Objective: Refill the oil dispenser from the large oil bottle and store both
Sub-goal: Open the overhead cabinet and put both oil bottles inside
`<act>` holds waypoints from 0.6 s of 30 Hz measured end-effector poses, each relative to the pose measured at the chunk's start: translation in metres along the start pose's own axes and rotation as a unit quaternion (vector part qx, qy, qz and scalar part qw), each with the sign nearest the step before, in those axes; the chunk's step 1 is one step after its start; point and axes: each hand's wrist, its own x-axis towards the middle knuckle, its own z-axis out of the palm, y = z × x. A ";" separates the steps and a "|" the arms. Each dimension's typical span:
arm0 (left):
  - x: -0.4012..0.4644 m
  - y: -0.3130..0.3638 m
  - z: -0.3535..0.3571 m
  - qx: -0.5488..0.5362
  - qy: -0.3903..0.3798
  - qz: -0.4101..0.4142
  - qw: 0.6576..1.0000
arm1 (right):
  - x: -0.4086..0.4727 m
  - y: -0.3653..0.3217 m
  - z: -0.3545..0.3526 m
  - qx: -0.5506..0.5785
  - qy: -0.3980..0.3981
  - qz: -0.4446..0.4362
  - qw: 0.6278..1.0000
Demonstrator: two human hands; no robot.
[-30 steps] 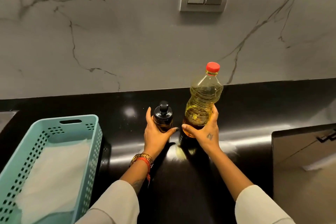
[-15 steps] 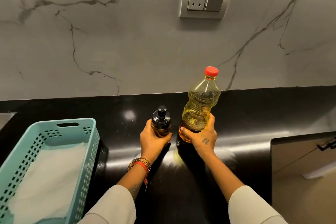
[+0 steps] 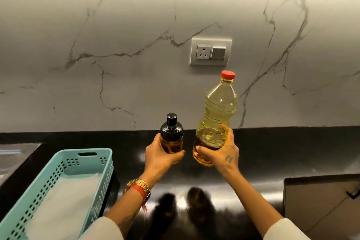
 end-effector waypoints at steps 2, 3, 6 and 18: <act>-0.003 0.022 -0.012 0.004 0.000 0.017 1.000 | 0.003 -0.017 -0.016 0.008 -0.009 -0.023 1.000; -0.004 0.033 -0.018 0.006 0.000 0.022 1.000 | 0.005 -0.026 -0.024 0.015 -0.014 -0.033 0.999; -0.004 0.071 -0.035 0.004 -0.012 0.030 0.999 | 0.010 -0.055 -0.047 0.039 -0.028 -0.057 0.997; -0.013 0.263 -0.101 -0.032 -0.109 0.137 0.984 | 0.046 -0.213 -0.148 0.137 -0.061 -0.154 0.977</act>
